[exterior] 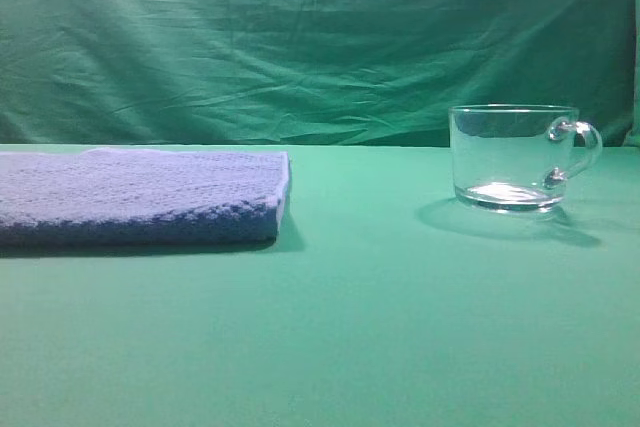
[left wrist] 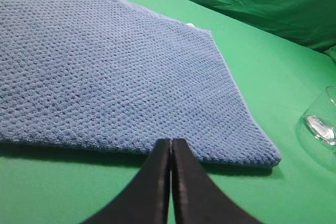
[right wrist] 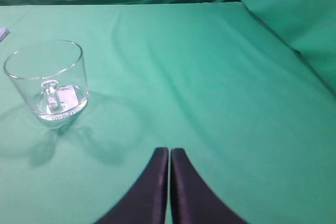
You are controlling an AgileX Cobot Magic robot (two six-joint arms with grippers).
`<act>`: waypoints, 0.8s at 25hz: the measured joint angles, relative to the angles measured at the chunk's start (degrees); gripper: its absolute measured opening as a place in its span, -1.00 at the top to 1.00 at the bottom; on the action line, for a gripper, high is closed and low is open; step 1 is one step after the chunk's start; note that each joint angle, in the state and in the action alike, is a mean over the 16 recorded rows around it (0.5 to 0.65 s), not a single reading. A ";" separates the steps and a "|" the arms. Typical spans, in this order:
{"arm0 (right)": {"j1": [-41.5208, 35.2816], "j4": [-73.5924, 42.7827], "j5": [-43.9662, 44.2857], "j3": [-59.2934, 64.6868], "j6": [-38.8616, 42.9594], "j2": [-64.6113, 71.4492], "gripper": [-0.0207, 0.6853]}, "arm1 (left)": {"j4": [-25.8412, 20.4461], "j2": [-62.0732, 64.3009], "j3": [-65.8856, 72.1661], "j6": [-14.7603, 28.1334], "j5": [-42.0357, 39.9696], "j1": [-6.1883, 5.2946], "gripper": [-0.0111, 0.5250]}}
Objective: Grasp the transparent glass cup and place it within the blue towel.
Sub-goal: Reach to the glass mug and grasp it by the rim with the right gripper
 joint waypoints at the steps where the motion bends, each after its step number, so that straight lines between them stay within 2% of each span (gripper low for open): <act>1: 0.00 0.00 0.00 0.00 0.00 0.00 0.94 | 0.00 0.00 0.00 0.00 0.00 0.00 0.96; 20: 0.00 0.00 -0.02 0.00 0.00 0.00 0.94 | 0.00 0.00 0.00 0.00 0.00 0.00 0.96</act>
